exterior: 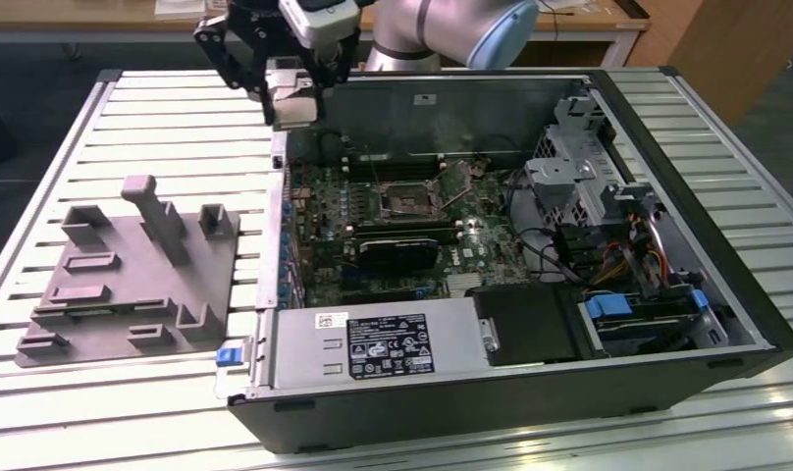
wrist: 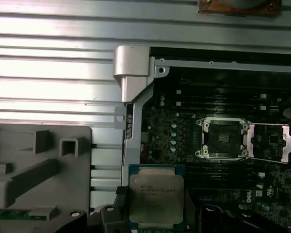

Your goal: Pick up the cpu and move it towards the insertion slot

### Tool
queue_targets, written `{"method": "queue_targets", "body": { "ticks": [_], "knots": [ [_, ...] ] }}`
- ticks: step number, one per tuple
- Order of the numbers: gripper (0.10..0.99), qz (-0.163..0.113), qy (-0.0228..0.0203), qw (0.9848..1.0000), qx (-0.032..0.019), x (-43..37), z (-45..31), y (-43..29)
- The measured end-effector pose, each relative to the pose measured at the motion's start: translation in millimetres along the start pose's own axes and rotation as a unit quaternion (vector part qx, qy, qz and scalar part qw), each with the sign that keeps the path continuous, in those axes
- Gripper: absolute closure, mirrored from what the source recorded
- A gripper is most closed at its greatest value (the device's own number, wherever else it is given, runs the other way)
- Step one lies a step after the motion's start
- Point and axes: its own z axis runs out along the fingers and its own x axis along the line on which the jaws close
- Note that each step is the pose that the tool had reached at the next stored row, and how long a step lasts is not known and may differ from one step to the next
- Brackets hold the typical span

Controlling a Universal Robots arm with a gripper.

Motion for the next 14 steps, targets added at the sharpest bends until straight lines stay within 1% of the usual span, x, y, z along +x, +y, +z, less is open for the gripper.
{"method": "queue_targets", "body": {
  "ticks": [5, 14],
  "knots": [
    [0.545, 0.0, -0.0001, 1.0, 0.0, -14.7, 0.5, 2.3],
    [0.545, 0.001, 0.0, 1.0, -0.0002, -35.2, 1.2, 9.0]
  ]
}}
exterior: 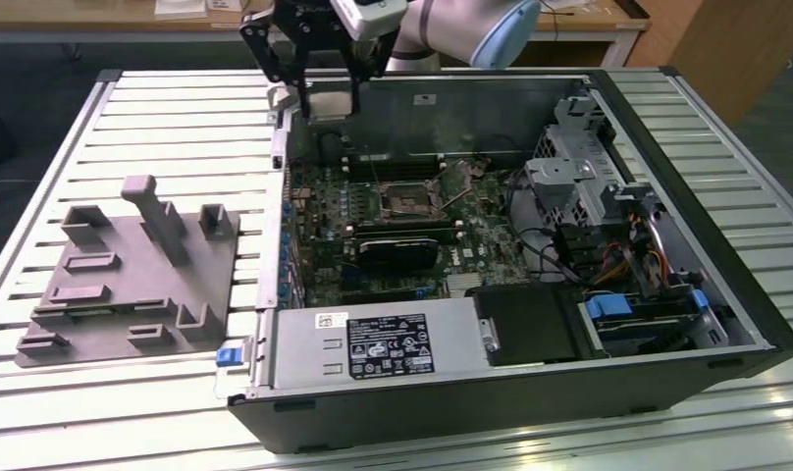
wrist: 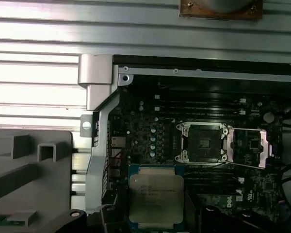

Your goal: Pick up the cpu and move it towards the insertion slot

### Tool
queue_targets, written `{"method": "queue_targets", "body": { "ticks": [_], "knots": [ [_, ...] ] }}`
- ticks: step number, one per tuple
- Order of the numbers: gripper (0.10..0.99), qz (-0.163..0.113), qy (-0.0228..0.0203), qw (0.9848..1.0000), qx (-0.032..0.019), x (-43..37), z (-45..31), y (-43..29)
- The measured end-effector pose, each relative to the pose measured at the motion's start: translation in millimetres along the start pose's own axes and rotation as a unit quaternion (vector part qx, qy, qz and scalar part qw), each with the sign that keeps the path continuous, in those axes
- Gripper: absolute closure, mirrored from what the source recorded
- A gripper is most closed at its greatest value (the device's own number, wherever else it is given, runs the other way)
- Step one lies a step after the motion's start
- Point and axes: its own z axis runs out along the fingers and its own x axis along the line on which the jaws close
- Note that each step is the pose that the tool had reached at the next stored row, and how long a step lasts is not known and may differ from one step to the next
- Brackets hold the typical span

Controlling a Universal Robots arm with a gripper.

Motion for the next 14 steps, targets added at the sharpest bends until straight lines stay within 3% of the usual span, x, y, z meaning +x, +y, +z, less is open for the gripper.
{"method": "queue_targets", "body": {
  "ticks": [14],
  "knots": [
    [0.545, 0.003, -0.0001, 1.0, -0.001, -29.1, 1.2, 7.4]
  ]
}}
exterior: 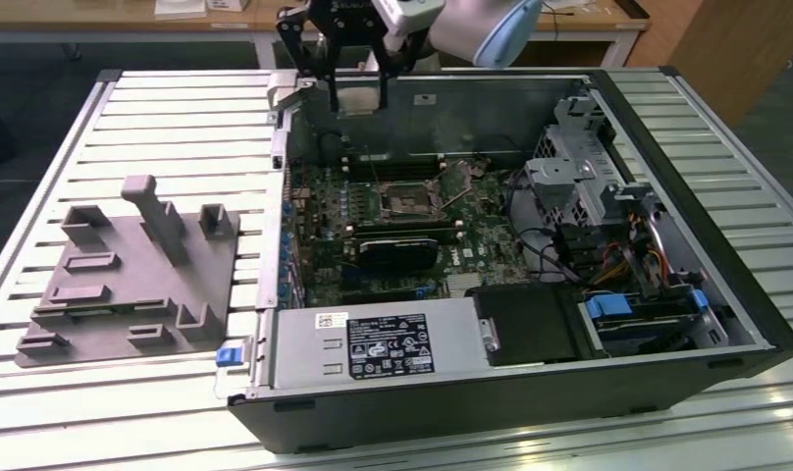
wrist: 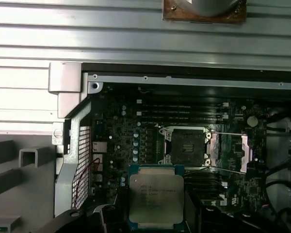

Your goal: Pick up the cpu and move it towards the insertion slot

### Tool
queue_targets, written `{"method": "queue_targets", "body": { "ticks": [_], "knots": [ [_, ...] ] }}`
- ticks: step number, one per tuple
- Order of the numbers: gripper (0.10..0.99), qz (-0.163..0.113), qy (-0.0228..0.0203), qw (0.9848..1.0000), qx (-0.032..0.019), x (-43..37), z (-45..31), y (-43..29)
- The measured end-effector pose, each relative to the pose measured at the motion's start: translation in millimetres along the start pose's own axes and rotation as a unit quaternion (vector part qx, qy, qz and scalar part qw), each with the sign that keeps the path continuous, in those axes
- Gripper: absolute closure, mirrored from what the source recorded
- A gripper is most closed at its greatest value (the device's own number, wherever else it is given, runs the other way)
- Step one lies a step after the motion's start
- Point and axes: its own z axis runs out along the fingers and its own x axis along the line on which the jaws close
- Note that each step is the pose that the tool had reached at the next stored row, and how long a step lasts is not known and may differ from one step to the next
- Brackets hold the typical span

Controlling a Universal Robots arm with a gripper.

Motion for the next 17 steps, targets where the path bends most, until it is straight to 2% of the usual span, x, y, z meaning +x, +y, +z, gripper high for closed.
{"method": "queue_targets", "body": {
  "ticks": [17],
  "knots": [
    [0.545, 0.008, -0.001, 1.0, -0.0001, -28.6, 1.2, 9.8]
  ]
}}
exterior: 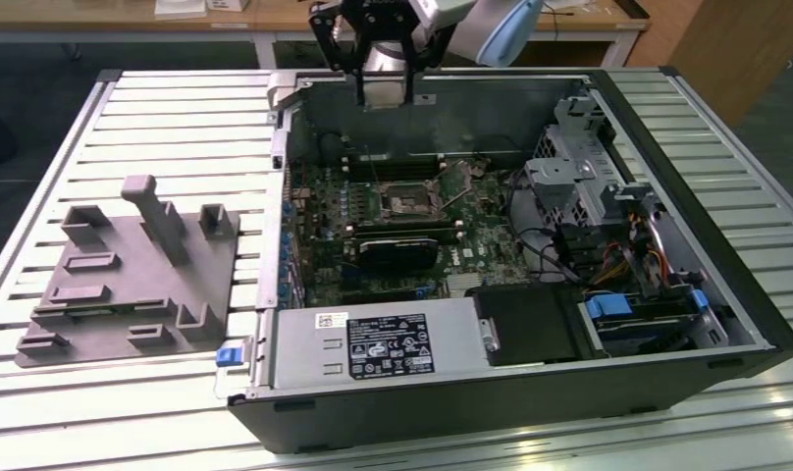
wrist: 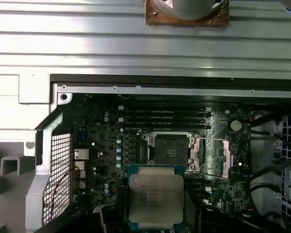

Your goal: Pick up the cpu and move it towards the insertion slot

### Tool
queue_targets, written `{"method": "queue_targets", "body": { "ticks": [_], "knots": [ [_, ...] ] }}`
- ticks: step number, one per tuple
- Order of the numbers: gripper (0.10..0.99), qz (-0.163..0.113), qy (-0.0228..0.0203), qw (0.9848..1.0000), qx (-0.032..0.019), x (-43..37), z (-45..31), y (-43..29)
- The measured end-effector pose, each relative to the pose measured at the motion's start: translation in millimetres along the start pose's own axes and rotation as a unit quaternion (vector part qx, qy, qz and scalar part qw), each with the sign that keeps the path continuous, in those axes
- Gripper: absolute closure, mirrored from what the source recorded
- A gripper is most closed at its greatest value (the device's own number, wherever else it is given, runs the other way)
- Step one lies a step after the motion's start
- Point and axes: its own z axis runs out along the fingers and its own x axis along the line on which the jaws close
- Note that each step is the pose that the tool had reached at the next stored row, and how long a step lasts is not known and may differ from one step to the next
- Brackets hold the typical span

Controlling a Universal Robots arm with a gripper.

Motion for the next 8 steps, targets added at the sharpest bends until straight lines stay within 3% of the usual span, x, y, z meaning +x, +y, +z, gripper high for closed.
{"method": "queue_targets", "body": {
  "ticks": [8],
  "knots": [
    [0.545, 0.003, -0.0021, 1.0, 0.0001, -15.1, 0.6, 3.7]
  ]
}}
